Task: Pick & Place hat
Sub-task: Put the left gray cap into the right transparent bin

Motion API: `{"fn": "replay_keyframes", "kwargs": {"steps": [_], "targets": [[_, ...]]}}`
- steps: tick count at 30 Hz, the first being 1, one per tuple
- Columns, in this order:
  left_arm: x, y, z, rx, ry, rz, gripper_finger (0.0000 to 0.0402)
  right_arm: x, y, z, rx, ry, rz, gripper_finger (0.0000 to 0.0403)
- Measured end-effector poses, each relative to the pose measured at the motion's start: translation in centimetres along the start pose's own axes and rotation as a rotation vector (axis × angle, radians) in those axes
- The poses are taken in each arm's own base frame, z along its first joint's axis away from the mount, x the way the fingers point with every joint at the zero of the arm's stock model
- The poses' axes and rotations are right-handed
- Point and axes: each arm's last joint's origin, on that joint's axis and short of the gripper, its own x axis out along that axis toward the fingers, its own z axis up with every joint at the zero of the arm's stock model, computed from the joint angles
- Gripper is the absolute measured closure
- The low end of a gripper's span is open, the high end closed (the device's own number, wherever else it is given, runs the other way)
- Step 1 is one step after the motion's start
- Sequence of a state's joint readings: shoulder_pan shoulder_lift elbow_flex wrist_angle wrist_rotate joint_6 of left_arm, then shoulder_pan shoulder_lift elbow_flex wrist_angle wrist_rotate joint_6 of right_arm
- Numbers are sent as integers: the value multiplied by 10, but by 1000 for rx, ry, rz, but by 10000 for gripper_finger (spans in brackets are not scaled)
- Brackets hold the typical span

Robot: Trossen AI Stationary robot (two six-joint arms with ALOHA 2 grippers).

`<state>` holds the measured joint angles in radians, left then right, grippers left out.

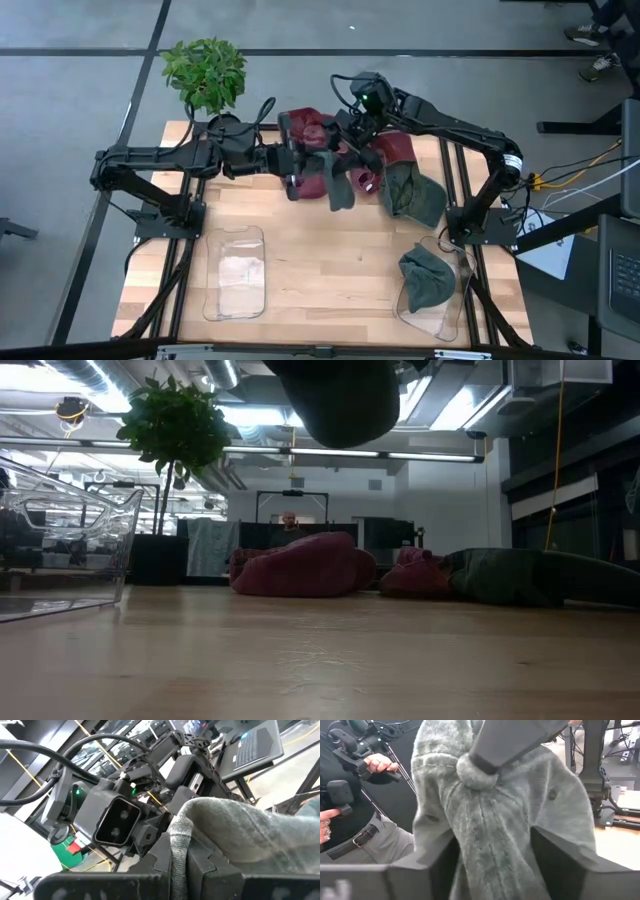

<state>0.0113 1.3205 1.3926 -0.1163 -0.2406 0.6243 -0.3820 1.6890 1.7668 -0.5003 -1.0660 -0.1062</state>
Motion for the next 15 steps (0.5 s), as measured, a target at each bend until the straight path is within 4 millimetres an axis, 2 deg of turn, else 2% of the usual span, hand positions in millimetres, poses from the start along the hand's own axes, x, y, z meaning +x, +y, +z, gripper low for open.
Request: {"fn": "replay_keyframes", "kwargs": {"steps": [7,15], "targets": [[0,1,-2,-26,40,41,382,-5,-3,0,-2,-3,-15,273],[0,1,-3,-86,64,72,344,-12,-7,-2,13,-1,-35,360]]}}
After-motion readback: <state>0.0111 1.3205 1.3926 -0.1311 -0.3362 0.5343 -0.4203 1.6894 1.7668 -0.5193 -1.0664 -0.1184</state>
